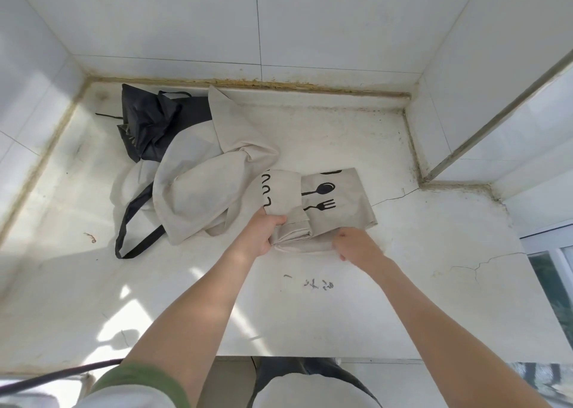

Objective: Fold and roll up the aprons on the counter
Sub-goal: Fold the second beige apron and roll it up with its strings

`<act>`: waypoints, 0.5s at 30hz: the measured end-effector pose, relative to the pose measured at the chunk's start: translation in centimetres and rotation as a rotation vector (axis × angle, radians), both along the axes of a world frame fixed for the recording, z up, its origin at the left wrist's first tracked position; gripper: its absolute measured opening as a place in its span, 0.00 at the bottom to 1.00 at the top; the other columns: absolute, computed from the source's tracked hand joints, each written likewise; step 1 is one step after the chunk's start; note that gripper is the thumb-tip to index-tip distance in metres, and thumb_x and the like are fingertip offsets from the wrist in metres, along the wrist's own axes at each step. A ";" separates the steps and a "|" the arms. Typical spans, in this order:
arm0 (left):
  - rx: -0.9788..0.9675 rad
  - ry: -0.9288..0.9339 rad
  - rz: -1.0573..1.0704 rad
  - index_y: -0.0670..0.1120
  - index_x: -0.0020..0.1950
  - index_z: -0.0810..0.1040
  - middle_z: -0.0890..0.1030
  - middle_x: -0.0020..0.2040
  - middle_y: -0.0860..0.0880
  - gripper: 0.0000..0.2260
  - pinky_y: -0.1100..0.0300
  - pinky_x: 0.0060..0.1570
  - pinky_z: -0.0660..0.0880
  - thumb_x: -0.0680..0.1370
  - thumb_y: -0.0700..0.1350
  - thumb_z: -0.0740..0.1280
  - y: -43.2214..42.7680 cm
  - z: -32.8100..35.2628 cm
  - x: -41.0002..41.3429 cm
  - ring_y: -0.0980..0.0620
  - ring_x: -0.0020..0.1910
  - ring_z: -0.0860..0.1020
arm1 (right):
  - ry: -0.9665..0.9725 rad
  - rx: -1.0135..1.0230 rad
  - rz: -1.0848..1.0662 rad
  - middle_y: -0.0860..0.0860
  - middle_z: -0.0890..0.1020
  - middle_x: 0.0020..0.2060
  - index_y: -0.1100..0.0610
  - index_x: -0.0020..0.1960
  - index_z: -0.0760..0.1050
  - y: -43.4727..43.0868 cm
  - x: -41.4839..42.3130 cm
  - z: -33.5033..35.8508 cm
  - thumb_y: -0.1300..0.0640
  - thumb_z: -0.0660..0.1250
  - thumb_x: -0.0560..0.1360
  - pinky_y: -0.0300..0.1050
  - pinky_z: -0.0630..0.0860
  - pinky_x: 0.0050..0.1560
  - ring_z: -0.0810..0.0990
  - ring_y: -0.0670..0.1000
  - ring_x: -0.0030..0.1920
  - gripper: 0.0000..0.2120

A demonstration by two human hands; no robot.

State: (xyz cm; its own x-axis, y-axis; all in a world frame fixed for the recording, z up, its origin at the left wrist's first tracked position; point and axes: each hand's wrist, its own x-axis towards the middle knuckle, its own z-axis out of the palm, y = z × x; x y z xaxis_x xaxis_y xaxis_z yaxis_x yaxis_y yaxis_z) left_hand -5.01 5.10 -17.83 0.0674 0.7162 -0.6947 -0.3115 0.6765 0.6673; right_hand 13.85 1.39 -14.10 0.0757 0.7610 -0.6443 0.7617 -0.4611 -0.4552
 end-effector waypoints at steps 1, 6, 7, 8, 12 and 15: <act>0.000 0.010 -0.013 0.42 0.65 0.72 0.79 0.58 0.42 0.18 0.56 0.42 0.77 0.77 0.29 0.61 0.0 0.2 -0.3 0.47 0.46 0.79 | -0.064 0.029 -0.003 0.50 0.72 0.30 0.52 0.34 0.65 0.3 0.3 0.1 0.61 0.55 0.75 0.41 0.62 0.31 0.69 0.51 0.32 0.12; -0.012 -0.060 -0.001 0.42 0.65 0.72 0.78 0.61 0.42 0.16 0.54 0.45 0.77 0.79 0.31 0.61 -0.4 0.6 -1.0 0.46 0.49 0.80 | -0.207 0.163 0.089 0.53 0.74 0.42 0.56 0.43 0.69 0.9 -0.9 0.7 0.53 0.55 0.79 0.46 0.70 0.47 0.74 0.56 0.46 0.09; -0.019 -0.086 0.016 0.41 0.67 0.71 0.78 0.62 0.42 0.17 0.53 0.47 0.78 0.79 0.32 0.60 -0.6 0.6 -1.0 0.45 0.51 0.79 | -0.195 0.165 0.134 0.54 0.75 0.42 0.56 0.41 0.70 0.8 -1.7 0.6 0.51 0.55 0.79 0.48 0.70 0.50 0.75 0.56 0.49 0.12; -0.029 -0.109 0.033 0.41 0.68 0.71 0.78 0.63 0.41 0.17 0.52 0.47 0.78 0.79 0.32 0.60 -0.7 0.4 -0.9 0.44 0.52 0.79 | -0.151 0.147 0.176 0.55 0.76 0.42 0.56 0.41 0.72 0.6 -2.5 0.7 0.49 0.55 0.79 0.49 0.71 0.52 0.76 0.56 0.50 0.15; -0.065 -0.180 0.102 0.42 0.65 0.72 0.81 0.52 0.43 0.13 0.58 0.32 0.80 0.81 0.35 0.59 -1.3 0.5 -1.1 0.48 0.41 0.82 | 0.392 0.009 0.026 0.46 0.80 0.49 0.51 0.52 0.78 -0.8 -5.0 0.8 0.45 0.63 0.77 0.41 0.69 0.57 0.76 0.47 0.54 0.12; -0.079 -0.241 0.171 0.43 0.61 0.74 0.82 0.49 0.44 0.11 0.59 0.31 0.79 0.81 0.36 0.59 -1.5 0.3 -1.2 0.47 0.42 0.81 | 0.513 0.054 -0.167 0.44 0.76 0.42 0.53 0.47 0.73 -1.2 -5.8 -0.1 0.50 0.70 0.74 0.41 0.69 0.54 0.75 0.46 0.48 0.08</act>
